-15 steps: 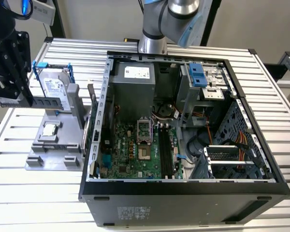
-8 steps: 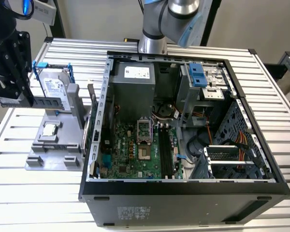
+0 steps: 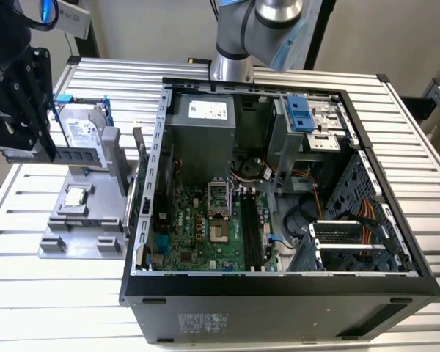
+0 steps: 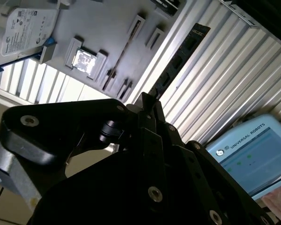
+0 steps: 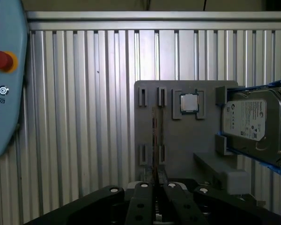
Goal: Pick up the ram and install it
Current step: 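Pick up the ram and move it above insertion slot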
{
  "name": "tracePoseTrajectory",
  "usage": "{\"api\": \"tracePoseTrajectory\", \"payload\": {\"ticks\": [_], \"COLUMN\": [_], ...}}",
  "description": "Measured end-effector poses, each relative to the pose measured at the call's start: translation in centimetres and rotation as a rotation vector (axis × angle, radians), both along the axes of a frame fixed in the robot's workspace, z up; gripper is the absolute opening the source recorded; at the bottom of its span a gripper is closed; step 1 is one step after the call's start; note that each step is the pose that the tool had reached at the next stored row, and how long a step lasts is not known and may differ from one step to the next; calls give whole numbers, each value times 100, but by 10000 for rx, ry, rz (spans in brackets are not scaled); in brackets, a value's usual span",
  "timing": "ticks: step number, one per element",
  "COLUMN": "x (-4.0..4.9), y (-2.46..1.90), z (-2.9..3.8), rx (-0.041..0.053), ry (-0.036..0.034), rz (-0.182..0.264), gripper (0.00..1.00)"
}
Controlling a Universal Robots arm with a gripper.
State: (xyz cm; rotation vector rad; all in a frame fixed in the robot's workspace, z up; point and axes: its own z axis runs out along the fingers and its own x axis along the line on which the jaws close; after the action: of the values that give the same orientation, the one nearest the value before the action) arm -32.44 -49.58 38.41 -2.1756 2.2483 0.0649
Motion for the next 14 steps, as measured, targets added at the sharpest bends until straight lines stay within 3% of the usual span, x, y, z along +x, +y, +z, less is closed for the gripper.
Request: {"api": "tracePoseTrajectory", "payload": {"ticks": [14], "x": [111], "y": [0], "z": [0], "rx": [0], "ry": [0], "rz": [0], "gripper": [0]}}
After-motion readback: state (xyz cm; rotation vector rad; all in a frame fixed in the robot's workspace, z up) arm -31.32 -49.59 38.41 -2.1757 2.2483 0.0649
